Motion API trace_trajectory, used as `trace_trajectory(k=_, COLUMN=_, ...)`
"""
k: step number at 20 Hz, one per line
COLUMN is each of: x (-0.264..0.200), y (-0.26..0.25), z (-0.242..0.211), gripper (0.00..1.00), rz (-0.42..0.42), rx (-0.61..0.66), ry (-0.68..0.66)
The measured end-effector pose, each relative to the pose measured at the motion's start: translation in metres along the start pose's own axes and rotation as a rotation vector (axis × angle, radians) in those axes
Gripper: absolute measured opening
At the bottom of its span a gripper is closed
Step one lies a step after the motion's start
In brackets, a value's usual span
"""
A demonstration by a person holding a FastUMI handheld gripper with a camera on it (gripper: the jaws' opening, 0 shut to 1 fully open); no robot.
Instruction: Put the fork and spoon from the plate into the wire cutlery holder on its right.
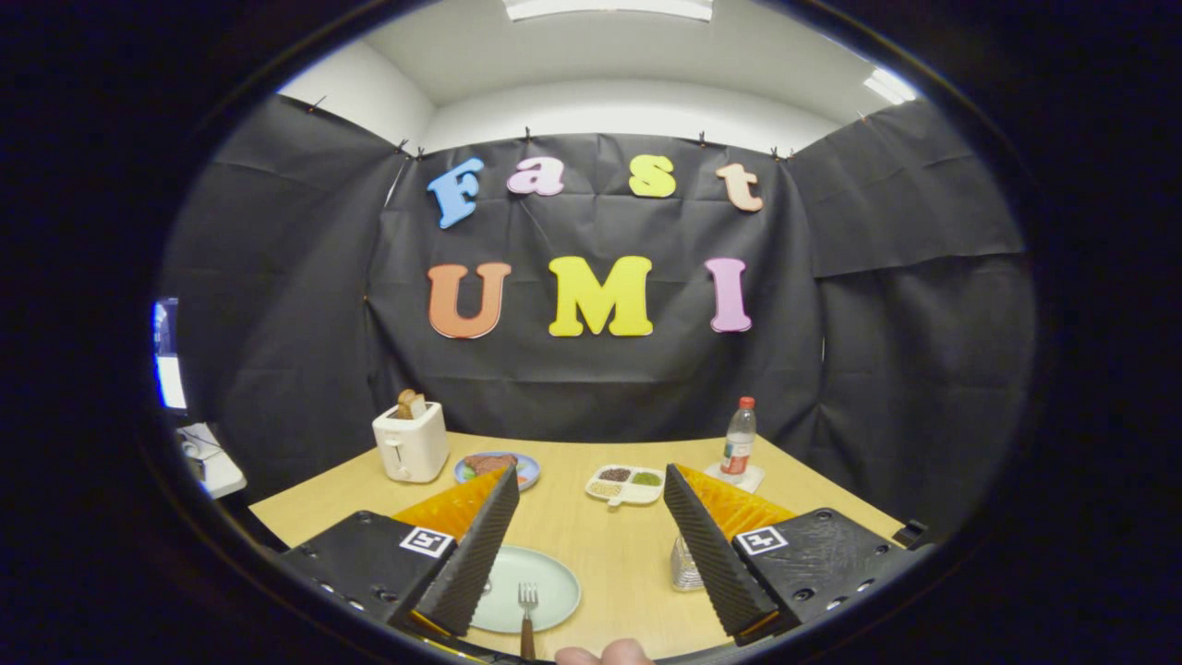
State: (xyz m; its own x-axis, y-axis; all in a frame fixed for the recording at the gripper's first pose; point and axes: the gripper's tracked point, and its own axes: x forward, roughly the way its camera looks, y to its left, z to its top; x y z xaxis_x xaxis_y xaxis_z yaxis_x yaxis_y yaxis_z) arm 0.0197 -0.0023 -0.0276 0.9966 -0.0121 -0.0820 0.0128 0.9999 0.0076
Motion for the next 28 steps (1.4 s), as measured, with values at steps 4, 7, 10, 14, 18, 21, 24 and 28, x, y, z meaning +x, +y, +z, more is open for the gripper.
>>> trace_trajectory(k=4, x=0.004, y=0.008, z=-0.005, gripper=0.95, rz=0.023, rx=0.005, ry=0.027)
trace_trajectory(k=7, x=0.005, y=0.017, z=-0.016, gripper=0.95, rz=0.055, rx=-0.015, ry=0.072)
trace_trajectory(k=10, x=0.008, y=0.019, z=-0.028, gripper=0.95, rz=0.067, rx=-0.059, ry=0.117)
trace_trajectory(k=14, x=0.014, y=0.031, z=-0.059, gripper=0.95, rz=0.107, rx=-0.087, ry=0.235)
trace_trajectory(k=18, x=0.019, y=0.044, z=-0.091, gripper=0.95, rz=0.14, rx=-0.114, ry=0.386)
trace_trajectory(k=21, x=0.019, y=0.051, z=-0.115, gripper=0.95, rz=0.161, rx=-0.135, ry=0.491)
trace_trajectory(k=24, x=0.019, y=0.053, z=-0.133, gripper=0.96, rz=0.171, rx=-0.149, ry=0.602)
trace_trajectory(k=28, x=0.02, y=0.056, z=-0.16, gripper=0.96, rz=0.171, rx=-0.146, ry=0.721)
